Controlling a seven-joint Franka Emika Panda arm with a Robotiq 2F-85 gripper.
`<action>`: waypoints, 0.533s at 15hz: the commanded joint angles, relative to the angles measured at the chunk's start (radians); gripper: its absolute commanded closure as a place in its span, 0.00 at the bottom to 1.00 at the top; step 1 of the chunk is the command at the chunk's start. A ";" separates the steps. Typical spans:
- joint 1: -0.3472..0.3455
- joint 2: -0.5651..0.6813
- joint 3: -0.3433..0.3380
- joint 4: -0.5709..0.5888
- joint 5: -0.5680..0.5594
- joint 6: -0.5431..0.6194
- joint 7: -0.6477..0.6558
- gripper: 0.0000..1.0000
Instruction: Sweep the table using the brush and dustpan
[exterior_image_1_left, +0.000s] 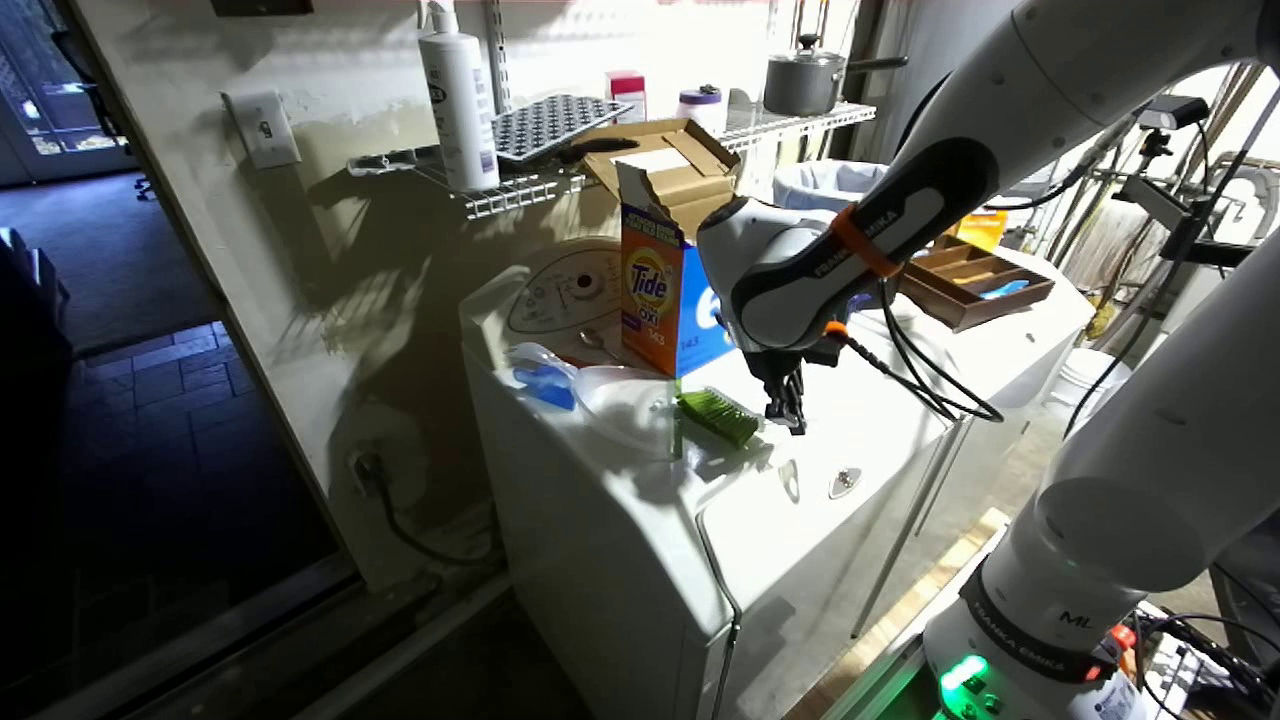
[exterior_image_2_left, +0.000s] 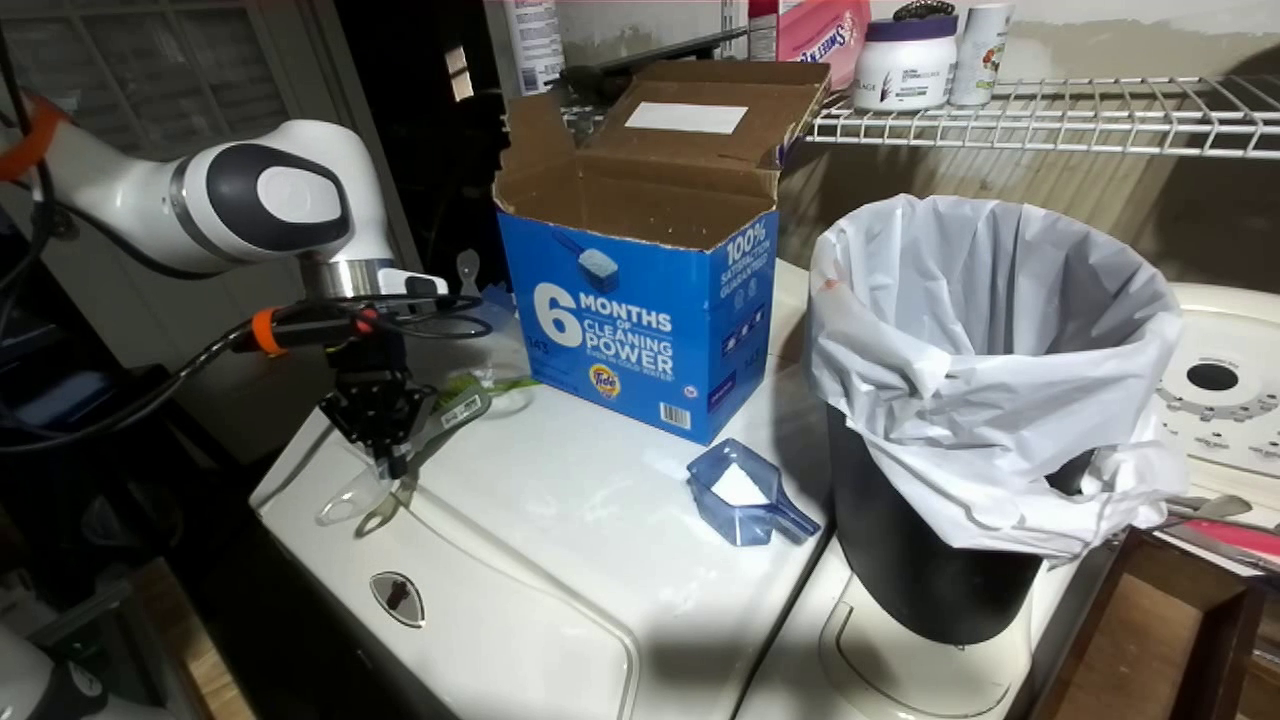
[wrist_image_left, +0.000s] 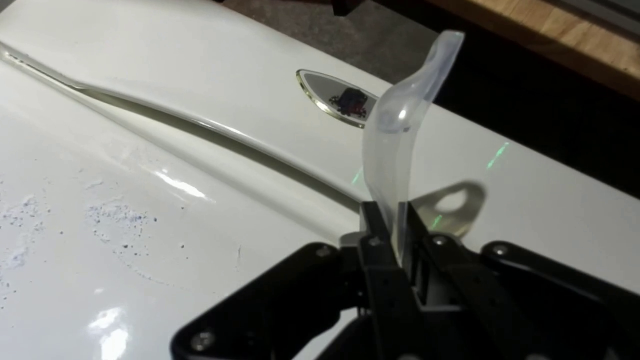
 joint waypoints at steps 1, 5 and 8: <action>-0.002 -0.038 -0.016 0.001 0.054 0.023 -0.047 0.97; -0.011 -0.061 -0.033 -0.014 0.059 0.076 -0.054 0.97; -0.020 -0.078 -0.048 -0.027 0.054 0.125 -0.054 0.97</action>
